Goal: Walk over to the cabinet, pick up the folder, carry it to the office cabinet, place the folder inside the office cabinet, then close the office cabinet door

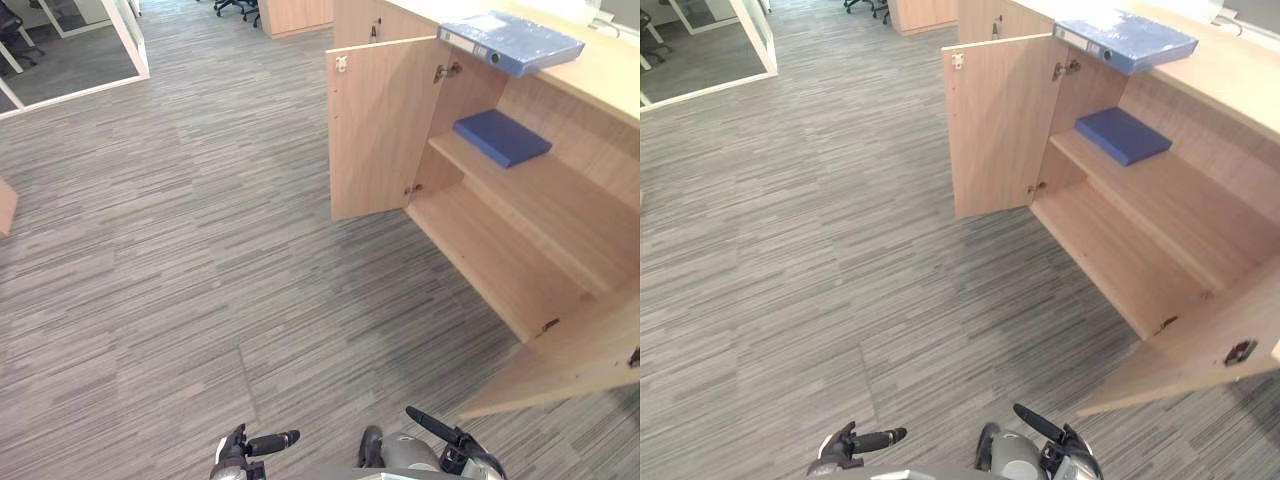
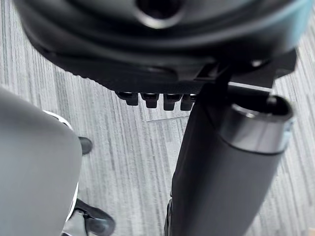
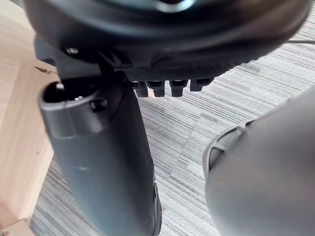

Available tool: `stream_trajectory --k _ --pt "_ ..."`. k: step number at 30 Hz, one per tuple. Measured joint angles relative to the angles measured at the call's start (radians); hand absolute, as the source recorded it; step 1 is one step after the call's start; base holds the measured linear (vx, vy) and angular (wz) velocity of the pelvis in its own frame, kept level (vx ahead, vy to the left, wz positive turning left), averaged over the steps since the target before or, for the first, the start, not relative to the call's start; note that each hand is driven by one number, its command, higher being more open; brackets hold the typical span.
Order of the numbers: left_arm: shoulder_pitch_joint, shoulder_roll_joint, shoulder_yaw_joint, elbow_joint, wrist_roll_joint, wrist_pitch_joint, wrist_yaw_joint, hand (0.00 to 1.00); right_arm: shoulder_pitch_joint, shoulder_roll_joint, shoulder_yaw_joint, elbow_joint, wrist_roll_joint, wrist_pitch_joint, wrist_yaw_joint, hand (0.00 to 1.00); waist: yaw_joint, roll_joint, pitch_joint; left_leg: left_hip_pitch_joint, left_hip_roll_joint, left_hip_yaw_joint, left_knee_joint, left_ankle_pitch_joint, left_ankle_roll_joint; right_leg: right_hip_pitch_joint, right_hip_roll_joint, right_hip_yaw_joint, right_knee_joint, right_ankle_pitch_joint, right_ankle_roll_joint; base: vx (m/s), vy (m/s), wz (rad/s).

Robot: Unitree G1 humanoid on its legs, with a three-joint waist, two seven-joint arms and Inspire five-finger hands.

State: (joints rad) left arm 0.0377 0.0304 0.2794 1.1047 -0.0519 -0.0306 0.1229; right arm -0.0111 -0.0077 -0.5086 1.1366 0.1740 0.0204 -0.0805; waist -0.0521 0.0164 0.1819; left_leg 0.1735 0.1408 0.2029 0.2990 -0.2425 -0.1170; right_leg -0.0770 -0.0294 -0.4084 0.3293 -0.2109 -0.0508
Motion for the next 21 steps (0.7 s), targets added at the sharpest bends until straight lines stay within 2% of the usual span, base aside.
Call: stream_trajectory --k 1,2,3,4,6,8,10,11,12,13,14,15,16,17,18,19,20,21 --pt "0.014 -0.015 0.07 -0.033 0.0 0.0 0.001 1.0 0.022 0.008 0.001 -0.03 0.007 0.001 0.001 1.0 0.0 0.002 -0.004 -0.108 0.062 0.001 0.292 -0.004 0.002 0.061 0.04 0.008 -0.05 0.002 -0.008 0.33 -0.257 -0.21" --pt "0.025 -0.025 0.102 -0.052 -0.005 0.0 0.002 1.0 0.031 0.009 0.002 -0.041 0.008 0.001 0.002 1.0 0.003 0.012 -0.009 -0.163 0.098 0.005 0.437 0.006 0.015 0.088 0.068 0.02 -0.077 0.003 -0.013 0.41 -0.255 -0.6" --pt "0.04 -0.045 0.148 -0.077 -0.028 0.0 0.007 1.0 0.042 0.001 0.002 -0.043 0.01 0.001 0.003 1.0 0.018 0.032 -0.012 -0.245 0.161 0.007 0.666 0.013 0.024 0.143 0.117 0.057 -0.119 0.001 -0.028 0.53 -0.146 -0.9" --pt "0.043 -0.049 0.166 -0.084 -0.049 -0.001 0.017 1.0 0.047 -0.004 0.002 -0.039 0.018 0.001 0.003 1.0 0.029 0.04 -0.012 -0.291 0.19 0.01 0.792 0.01 0.028 0.202 0.141 0.097 -0.152 -0.004 -0.038 0.53 -0.105 -0.96" --pt "0.045 -0.046 0.168 -0.102 -0.069 -0.003 0.032 1.0 0.046 -0.004 0.012 -0.029 0.022 0.004 -0.002 1.0 0.035 0.026 -0.01 -0.345 0.181 0.04 0.825 0.006 0.032 0.275 0.141 0.157 -0.205 -0.006 -0.041 0.5 -0.044 -0.9" --pt "0.035 -0.046 0.168 -0.113 -0.073 -0.011 0.041 1.0 0.033 -0.01 0.022 -0.003 0.022 0.006 -0.007 1.0 0.046 0.016 -0.005 -0.419 0.146 0.042 0.75 -0.013 0.026 0.317 0.129 0.211 -0.236 -0.006 -0.039 0.47 0.004 -0.91" --pt "0.018 -0.036 0.166 -0.126 -0.073 -0.014 0.055 1.0 0.016 -0.005 0.022 0.022 0.022 0.022 -0.015 1.0 0.061 -0.013 0.016 -0.47 0.077 0.031 0.554 -0.024 0.031 0.369 0.086 0.269 -0.263 -0.017 -0.007 0.44 0.078 -0.9" --pt "0.009 -0.029 0.149 -0.138 -0.068 -0.014 0.064 1.0 0.013 0.003 0.03 0.021 0.021 0.022 -0.019 1.0 0.064 -0.031 0.029 -0.495 0.016 -0.015 0.333 -0.001 0.032 0.396 0.049 0.286 -0.27 -0.025 0.023 0.44 0.126 -0.69" --pt "0.009 -0.029 0.139 -0.142 -0.065 -0.016 0.069 1.0 0.014 0.006 0.03 0.017 0.021 0.021 -0.02 1.0 0.065 -0.033 0.031 -0.503 0.0 -0.046 0.221 0.029 0.027 0.405 0.04 0.288 -0.276 -0.026 0.032 0.54 0.185 -0.72" --pt "0.006 -0.033 0.129 -0.143 -0.064 -0.026 0.078 1.0 0.016 0.007 0.033 0.014 0.022 0.017 -0.025 1.0 0.069 -0.028 0.031 -0.509 -0.012 -0.112 0.003 0.1 0.025 0.423 0.031 0.298 -0.289 -0.033 0.064 0.38 0.154 -0.55" --pt "0.004 -0.038 0.13 -0.143 -0.064 -0.028 0.083 1.0 0.018 0.005 0.044 0.011 0.022 0.014 -0.03 1.0 0.074 -0.021 0.034 -0.511 -0.011 -0.144 -0.074 0.129 0.021 0.439 0.03 0.307 -0.295 -0.039 0.076 0.52 0.229 -0.61" --pt "0.0 -0.041 0.128 -0.138 -0.064 -0.028 0.088 1.0 0.023 -0.003 0.065 0.009 0.022 0.009 -0.034 1.0 0.079 -0.009 0.033 -0.522 -0.004 -0.193 -0.137 0.161 0.014 0.463 0.028 0.325 -0.301 -0.057 0.105 0.57 0.299 -0.55" --pt "-0.005 -0.037 0.126 -0.133 -0.063 -0.026 0.088 1.0 0.027 0.002 0.071 0.012 0.022 0.003 -0.04 1.0 0.089 -0.009 0.028 -0.52 -0.017 -0.217 -0.115 0.293 0.004 0.492 0.001 0.35 -0.302 -0.078 0.141 0.7 0.406 -0.63" --pt "-0.005 -0.031 0.109 -0.125 -0.059 -0.027 0.09 1.0 0.025 0.007 0.074 0.016 0.021 0.001 -0.04 1.0 0.096 -0.026 0.021 -0.509 -0.042 -0.222 -0.107 0.375 0.011 0.492 -0.034 0.376 -0.284 -0.07 0.16 0.58 0.366 -0.64" --pt "-0.008 -0.021 0.096 -0.121 -0.055 -0.027 0.091 1.0 0.02 0.008 0.09 0.018 0.019 0.002 -0.037 1.0 0.099 -0.036 0.016 -0.507 -0.059 -0.217 -0.098 0.394 0.02 0.474 -0.06 0.396 -0.254 -0.055 0.179 0.52 0.339 -0.51" --pt "-0.015 -0.006 0.085 -0.107 -0.051 -0.027 0.092 1.0 0.019 0.016 0.103 0.019 0.015 0.002 -0.035 1.0 0.097 -0.055 0.005 -0.501 -0.08 -0.191 -0.087 0.385 0.043 0.45 -0.094 0.409 -0.216 -0.035 0.187 0.47 0.296 -0.48" --pt "-0.017 0.004 0.078 -0.097 -0.05 -0.026 0.095 1.0 0.011 0.018 0.103 0.019 0.002 0.005 -0.029 1.0 0.098 -0.061 0.0 -0.491 -0.1 -0.167 -0.058 0.358 0.074 0.422 -0.126 0.438 -0.156 0.004 0.2 0.45 0.285 -0.39" --pt "-0.017 0.003 0.077 -0.097 -0.049 -0.026 0.098 1.0 0.01 0.017 0.101 0.018 -0.006 0.004 -0.028 1.0 0.097 -0.059 -0.003 -0.484 -0.11 -0.158 -0.041 0.344 0.09 0.409 -0.14 0.449 -0.12 0.03 0.192 0.42 0.286 -0.57"
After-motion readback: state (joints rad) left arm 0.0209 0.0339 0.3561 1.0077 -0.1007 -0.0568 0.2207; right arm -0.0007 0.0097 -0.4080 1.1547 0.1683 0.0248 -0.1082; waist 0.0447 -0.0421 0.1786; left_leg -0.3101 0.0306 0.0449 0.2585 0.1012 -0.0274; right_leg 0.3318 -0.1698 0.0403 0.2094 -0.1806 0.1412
